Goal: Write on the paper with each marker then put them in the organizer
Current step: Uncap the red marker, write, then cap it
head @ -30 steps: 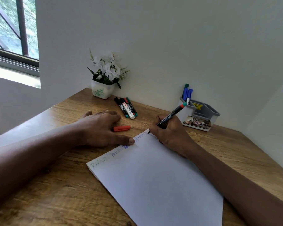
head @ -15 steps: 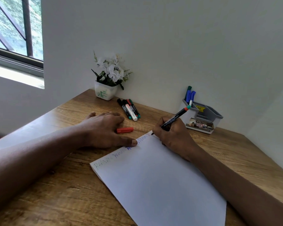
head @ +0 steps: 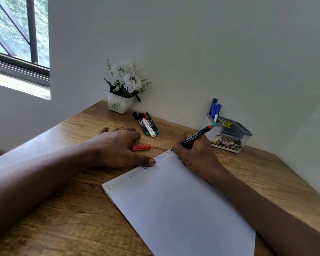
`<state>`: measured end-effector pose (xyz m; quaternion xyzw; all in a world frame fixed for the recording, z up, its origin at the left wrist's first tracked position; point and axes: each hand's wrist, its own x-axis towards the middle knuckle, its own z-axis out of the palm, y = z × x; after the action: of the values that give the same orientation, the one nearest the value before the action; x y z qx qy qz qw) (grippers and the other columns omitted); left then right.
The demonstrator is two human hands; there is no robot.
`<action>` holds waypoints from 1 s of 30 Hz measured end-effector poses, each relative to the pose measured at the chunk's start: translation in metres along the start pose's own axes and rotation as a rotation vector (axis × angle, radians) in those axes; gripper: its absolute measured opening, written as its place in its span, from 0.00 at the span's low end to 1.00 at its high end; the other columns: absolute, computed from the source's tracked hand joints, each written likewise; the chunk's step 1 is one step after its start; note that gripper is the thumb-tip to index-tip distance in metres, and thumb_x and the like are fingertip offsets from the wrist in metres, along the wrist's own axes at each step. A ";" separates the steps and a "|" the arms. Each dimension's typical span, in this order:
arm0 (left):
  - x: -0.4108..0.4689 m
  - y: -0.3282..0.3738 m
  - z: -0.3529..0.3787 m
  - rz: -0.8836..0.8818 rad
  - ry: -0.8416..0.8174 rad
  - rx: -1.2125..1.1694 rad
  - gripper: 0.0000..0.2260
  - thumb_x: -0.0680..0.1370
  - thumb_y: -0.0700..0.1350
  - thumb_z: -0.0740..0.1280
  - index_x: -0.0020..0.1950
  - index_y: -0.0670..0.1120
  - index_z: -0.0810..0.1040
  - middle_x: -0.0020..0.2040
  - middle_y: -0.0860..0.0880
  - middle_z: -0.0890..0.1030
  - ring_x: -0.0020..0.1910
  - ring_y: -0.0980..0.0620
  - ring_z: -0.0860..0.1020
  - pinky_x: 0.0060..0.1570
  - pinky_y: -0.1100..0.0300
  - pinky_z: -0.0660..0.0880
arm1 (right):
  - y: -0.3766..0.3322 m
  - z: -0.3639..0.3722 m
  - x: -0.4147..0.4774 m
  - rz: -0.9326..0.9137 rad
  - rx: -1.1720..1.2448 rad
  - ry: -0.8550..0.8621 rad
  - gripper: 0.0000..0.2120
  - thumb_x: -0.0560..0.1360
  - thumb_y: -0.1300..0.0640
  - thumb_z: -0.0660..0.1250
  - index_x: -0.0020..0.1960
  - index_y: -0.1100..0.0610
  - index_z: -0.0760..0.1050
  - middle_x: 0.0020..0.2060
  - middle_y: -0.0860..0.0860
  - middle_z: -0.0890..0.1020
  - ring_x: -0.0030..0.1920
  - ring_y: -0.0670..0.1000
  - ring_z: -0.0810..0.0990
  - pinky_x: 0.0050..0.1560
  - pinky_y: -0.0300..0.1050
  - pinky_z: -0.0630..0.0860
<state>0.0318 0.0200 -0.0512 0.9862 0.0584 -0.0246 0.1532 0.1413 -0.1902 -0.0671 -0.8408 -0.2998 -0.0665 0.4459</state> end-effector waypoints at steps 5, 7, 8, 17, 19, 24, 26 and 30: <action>0.000 0.000 0.001 0.005 0.010 0.002 0.46 0.69 0.77 0.61 0.81 0.54 0.61 0.82 0.54 0.58 0.80 0.50 0.58 0.79 0.42 0.51 | 0.002 0.001 0.002 0.002 -0.041 0.029 0.07 0.71 0.58 0.73 0.38 0.62 0.79 0.34 0.62 0.81 0.31 0.49 0.76 0.32 0.44 0.74; 0.000 0.000 0.001 0.006 0.005 0.002 0.47 0.68 0.77 0.60 0.81 0.54 0.60 0.82 0.53 0.58 0.80 0.50 0.58 0.79 0.42 0.51 | 0.002 0.000 0.002 0.034 0.007 0.015 0.07 0.72 0.60 0.73 0.40 0.64 0.79 0.30 0.58 0.80 0.28 0.48 0.76 0.31 0.43 0.74; 0.001 0.000 0.001 0.006 0.005 0.003 0.47 0.68 0.77 0.60 0.81 0.54 0.60 0.82 0.54 0.58 0.80 0.50 0.58 0.79 0.42 0.52 | 0.002 0.000 0.002 0.046 0.017 0.016 0.07 0.72 0.60 0.72 0.40 0.65 0.79 0.28 0.56 0.79 0.27 0.48 0.75 0.30 0.43 0.74; 0.003 -0.004 0.003 0.020 0.026 -0.004 0.47 0.68 0.78 0.60 0.80 0.53 0.61 0.81 0.54 0.60 0.79 0.51 0.60 0.78 0.41 0.53 | 0.003 -0.002 0.001 0.100 0.064 0.018 0.08 0.73 0.61 0.72 0.44 0.67 0.79 0.26 0.51 0.79 0.25 0.47 0.75 0.28 0.41 0.73; 0.002 -0.003 0.003 0.018 0.027 -0.008 0.46 0.68 0.78 0.60 0.79 0.54 0.63 0.81 0.54 0.61 0.78 0.51 0.61 0.78 0.41 0.54 | 0.002 -0.001 0.002 0.105 0.065 0.009 0.09 0.74 0.60 0.72 0.44 0.67 0.79 0.26 0.51 0.79 0.26 0.47 0.76 0.29 0.41 0.73; 0.002 -0.002 0.002 0.017 0.025 -0.009 0.45 0.69 0.77 0.60 0.79 0.53 0.62 0.81 0.54 0.61 0.79 0.51 0.60 0.78 0.41 0.53 | 0.002 -0.001 0.002 0.118 0.051 0.016 0.08 0.73 0.60 0.72 0.44 0.66 0.79 0.26 0.51 0.79 0.26 0.47 0.76 0.29 0.42 0.74; 0.002 -0.002 0.002 0.018 0.026 -0.014 0.45 0.69 0.77 0.61 0.80 0.53 0.62 0.81 0.54 0.61 0.79 0.51 0.60 0.78 0.40 0.53 | 0.002 -0.001 0.002 0.125 0.046 0.024 0.08 0.73 0.60 0.72 0.45 0.65 0.79 0.26 0.51 0.80 0.26 0.47 0.76 0.29 0.42 0.74; 0.002 -0.002 0.002 0.023 0.029 -0.009 0.45 0.69 0.77 0.61 0.79 0.54 0.62 0.81 0.54 0.60 0.79 0.51 0.60 0.78 0.41 0.53 | 0.001 0.000 0.001 0.140 0.053 0.035 0.07 0.73 0.60 0.71 0.44 0.64 0.79 0.28 0.52 0.81 0.27 0.47 0.77 0.30 0.42 0.75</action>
<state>0.0336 0.0211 -0.0538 0.9863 0.0492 -0.0081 0.1571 0.1433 -0.1903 -0.0673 -0.8463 -0.2342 -0.0418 0.4766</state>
